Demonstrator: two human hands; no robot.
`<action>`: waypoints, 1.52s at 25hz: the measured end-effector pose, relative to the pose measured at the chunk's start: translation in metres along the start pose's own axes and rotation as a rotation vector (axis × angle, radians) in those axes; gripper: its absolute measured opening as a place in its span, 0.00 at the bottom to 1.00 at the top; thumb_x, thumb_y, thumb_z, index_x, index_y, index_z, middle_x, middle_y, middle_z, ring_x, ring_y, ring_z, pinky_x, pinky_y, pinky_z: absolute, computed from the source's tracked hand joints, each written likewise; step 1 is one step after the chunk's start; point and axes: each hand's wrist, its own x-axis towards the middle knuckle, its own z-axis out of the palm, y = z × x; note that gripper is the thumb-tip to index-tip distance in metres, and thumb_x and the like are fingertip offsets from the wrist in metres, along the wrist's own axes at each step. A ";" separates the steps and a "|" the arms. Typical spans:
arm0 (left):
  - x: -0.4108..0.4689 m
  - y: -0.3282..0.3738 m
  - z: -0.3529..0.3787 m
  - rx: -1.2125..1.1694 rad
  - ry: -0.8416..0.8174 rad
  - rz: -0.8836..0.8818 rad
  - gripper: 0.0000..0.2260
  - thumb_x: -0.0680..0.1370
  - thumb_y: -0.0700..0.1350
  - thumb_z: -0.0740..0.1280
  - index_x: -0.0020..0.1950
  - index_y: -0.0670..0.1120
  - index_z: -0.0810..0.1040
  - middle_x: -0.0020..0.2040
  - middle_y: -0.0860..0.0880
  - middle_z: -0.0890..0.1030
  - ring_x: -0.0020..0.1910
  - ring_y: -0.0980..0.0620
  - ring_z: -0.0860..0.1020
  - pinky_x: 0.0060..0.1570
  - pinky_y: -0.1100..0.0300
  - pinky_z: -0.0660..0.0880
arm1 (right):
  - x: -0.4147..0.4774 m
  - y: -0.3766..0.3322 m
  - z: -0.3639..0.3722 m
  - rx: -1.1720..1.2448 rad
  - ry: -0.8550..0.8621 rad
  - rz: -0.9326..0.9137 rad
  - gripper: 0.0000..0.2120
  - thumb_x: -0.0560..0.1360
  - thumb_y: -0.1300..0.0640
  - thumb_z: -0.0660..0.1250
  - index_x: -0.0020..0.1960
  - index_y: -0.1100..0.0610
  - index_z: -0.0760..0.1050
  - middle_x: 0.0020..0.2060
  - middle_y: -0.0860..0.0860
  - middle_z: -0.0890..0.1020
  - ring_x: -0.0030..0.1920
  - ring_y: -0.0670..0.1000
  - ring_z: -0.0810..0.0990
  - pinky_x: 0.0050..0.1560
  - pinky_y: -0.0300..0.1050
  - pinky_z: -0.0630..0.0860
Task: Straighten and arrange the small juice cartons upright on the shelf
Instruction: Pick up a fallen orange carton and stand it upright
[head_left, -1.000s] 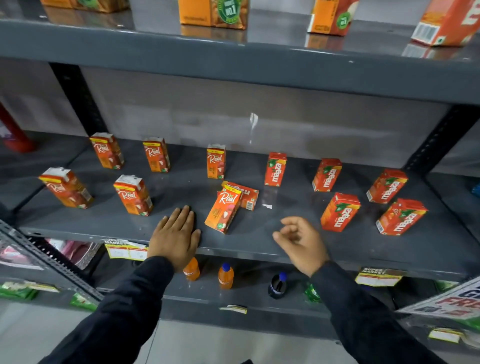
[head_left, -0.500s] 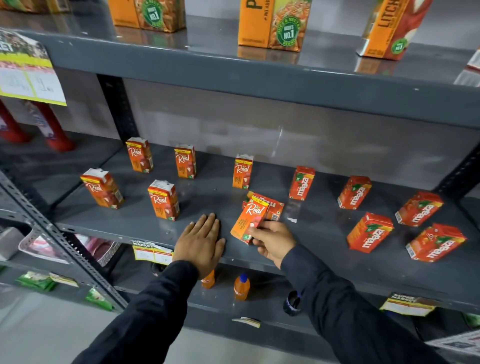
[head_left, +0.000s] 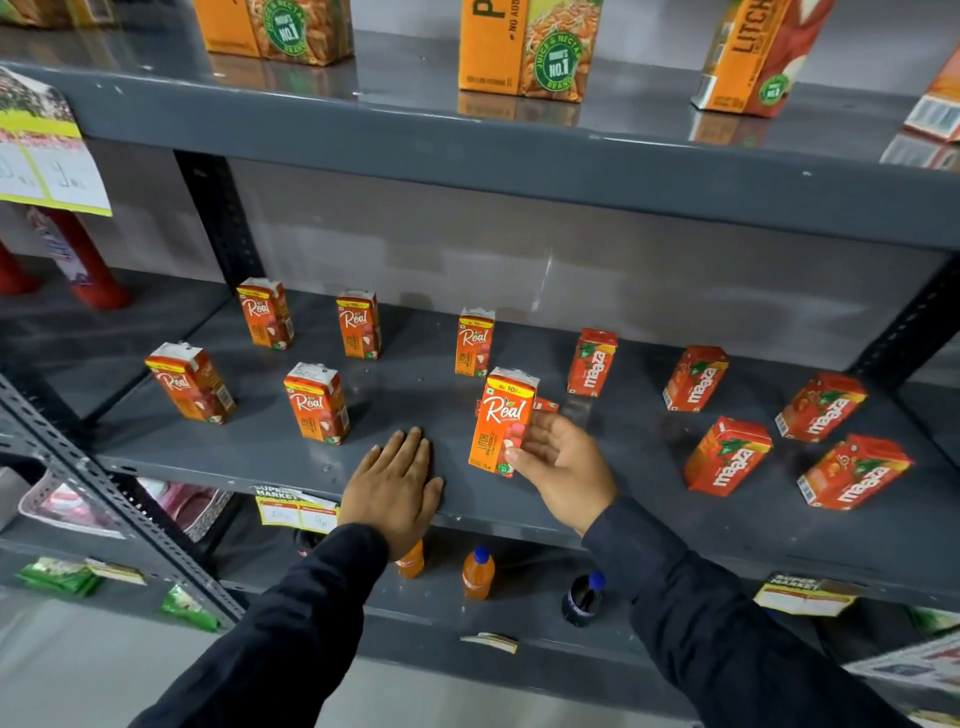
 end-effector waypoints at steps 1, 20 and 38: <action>0.000 0.000 0.001 -0.001 -0.002 0.000 0.30 0.78 0.59 0.41 0.75 0.45 0.52 0.77 0.47 0.52 0.75 0.48 0.49 0.71 0.52 0.46 | 0.000 0.001 0.000 -0.010 -0.004 -0.002 0.15 0.71 0.61 0.72 0.51 0.45 0.74 0.52 0.45 0.82 0.54 0.45 0.81 0.56 0.43 0.77; 0.001 0.001 -0.002 0.041 -0.010 0.002 0.29 0.78 0.58 0.42 0.75 0.44 0.52 0.77 0.46 0.53 0.75 0.47 0.50 0.72 0.51 0.48 | 0.044 0.036 0.052 -0.186 0.008 0.060 0.19 0.73 0.60 0.69 0.63 0.52 0.71 0.60 0.49 0.80 0.61 0.48 0.78 0.65 0.53 0.73; 0.000 0.001 -0.004 0.036 -0.025 0.004 0.30 0.78 0.59 0.41 0.76 0.45 0.51 0.77 0.46 0.53 0.75 0.47 0.49 0.72 0.50 0.48 | 0.083 0.021 -0.025 -0.888 -0.060 0.145 0.30 0.70 0.49 0.71 0.68 0.55 0.66 0.63 0.55 0.76 0.62 0.57 0.75 0.63 0.53 0.72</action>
